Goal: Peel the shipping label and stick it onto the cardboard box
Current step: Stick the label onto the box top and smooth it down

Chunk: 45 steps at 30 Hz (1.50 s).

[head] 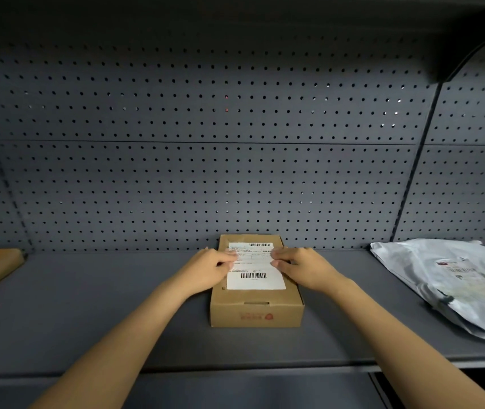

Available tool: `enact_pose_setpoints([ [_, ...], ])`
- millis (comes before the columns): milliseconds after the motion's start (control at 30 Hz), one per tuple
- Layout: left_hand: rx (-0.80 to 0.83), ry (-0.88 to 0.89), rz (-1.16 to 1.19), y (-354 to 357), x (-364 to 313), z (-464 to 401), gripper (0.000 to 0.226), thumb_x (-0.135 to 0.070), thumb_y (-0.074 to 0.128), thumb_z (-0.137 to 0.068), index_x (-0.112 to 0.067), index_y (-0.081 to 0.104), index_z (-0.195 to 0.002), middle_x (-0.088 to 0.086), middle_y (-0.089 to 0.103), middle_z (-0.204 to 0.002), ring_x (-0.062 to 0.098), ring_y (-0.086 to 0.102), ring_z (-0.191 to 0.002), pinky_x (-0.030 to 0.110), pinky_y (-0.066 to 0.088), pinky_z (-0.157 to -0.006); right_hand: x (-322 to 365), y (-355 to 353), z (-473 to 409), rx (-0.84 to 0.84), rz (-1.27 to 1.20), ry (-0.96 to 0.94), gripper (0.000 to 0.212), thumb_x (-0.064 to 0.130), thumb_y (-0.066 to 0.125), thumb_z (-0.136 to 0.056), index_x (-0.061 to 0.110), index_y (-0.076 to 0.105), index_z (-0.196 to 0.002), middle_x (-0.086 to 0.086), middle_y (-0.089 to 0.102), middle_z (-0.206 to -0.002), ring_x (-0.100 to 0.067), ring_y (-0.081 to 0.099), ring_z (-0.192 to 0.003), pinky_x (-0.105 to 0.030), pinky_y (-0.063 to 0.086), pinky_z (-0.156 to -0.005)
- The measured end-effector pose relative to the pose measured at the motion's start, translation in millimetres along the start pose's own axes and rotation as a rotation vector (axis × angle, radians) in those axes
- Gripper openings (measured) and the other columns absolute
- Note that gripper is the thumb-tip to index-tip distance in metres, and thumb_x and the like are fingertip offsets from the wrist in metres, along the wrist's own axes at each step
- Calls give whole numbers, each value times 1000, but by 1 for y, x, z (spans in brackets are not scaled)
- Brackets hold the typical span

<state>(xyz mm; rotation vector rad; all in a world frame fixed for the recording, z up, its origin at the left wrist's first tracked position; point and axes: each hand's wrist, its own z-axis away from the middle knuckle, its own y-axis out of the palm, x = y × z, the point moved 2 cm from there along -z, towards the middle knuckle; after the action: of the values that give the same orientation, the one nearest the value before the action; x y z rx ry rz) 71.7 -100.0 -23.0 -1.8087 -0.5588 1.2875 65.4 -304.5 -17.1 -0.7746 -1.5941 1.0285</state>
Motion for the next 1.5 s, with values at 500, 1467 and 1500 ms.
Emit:
enact_pose_setpoints([
  [500,-20,104,57,12,-19,17,31,-13,50,-89,-15,61,-118,1,55,-134,5,44,-127,-1,19,-93,30,16,18,5,-50,-89,32,30,44,-93,21,63,-117,-1,60,-131,-21,53,-120,-34,41,-101],
  [1467,-84,75,113,10,-7,31,33,-21,58,-85,-15,61,-118,0,53,-135,7,40,-131,34,7,-120,15,13,36,-43,-97,-66,29,35,52,-89,27,66,-112,-3,53,-139,-13,45,-131,-29,33,-110],
  [1500,-85,91,115,8,-5,34,33,-19,58,-85,-13,60,-118,1,54,-135,5,43,-128,35,8,-120,12,12,38,-49,-104,-63,29,36,53,-89,27,65,-113,-2,52,-139,-12,45,-131,-27,32,-110],
])
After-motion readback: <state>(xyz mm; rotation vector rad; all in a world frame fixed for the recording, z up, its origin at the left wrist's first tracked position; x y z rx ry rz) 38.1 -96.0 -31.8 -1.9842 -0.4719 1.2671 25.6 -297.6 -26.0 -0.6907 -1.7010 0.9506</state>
